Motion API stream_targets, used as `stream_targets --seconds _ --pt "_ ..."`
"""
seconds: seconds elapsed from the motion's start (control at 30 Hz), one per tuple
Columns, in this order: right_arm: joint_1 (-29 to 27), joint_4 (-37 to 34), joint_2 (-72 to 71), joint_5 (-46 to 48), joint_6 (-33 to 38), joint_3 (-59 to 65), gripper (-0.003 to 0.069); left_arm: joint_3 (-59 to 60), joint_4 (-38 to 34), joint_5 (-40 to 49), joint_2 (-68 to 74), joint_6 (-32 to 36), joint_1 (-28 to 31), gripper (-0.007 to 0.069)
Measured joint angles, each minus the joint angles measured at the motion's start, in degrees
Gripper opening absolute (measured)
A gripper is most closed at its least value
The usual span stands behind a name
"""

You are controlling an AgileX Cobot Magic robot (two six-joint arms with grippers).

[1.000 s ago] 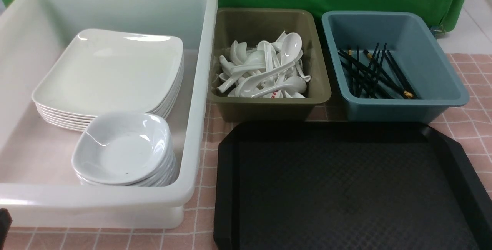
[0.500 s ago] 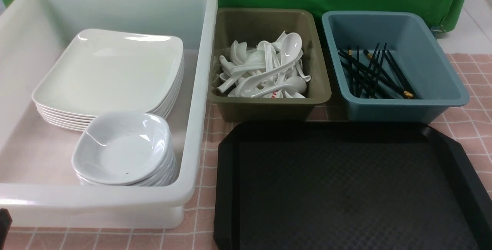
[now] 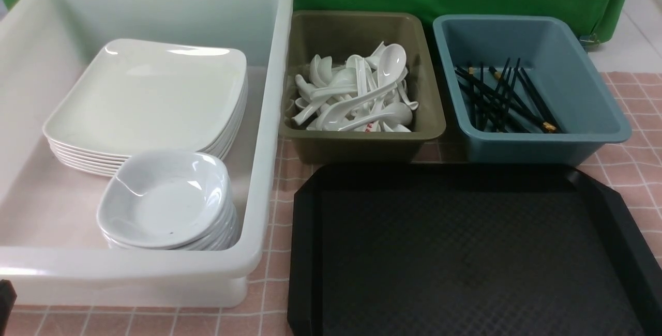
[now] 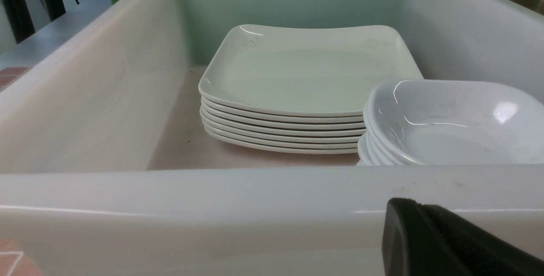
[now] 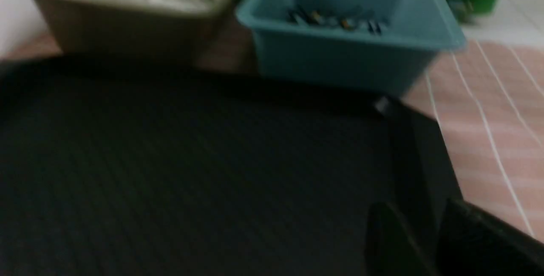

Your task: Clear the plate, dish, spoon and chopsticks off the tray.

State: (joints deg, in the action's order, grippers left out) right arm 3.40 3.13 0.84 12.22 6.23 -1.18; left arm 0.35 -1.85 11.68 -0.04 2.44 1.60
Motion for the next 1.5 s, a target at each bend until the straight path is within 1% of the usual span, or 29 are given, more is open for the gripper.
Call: stream_targets --seconds 0.03,0.1,0.2,0.33,1.5 --pt "-0.4 -0.1 0.0 -0.2 -0.1 0.1 0.0242 0.0 0.0 0.1 0.0 0.0 0.0 0.0019" --pt "-3.4 -0.1 0.0 -0.3 -1.0 0.1 0.0242 0.0 0.0 0.1 0.0 0.0 0.0 0.0019" --pt "-4.3 -0.1 0.0 -0.4 -1.5 0.1 0.0242 0.0 0.0 0.1 0.0 0.0 0.0 0.0020" --pt "-4.3 -0.1 0.0 -0.4 -2.7 0.1 0.0242 0.0 0.0 0.1 0.0 0.0 0.0 0.0020" --pt "-4.3 -0.1 0.0 -0.7 -2.9 0.3 0.0243 0.0 0.0 0.1 0.0 0.0 0.0 0.0020"
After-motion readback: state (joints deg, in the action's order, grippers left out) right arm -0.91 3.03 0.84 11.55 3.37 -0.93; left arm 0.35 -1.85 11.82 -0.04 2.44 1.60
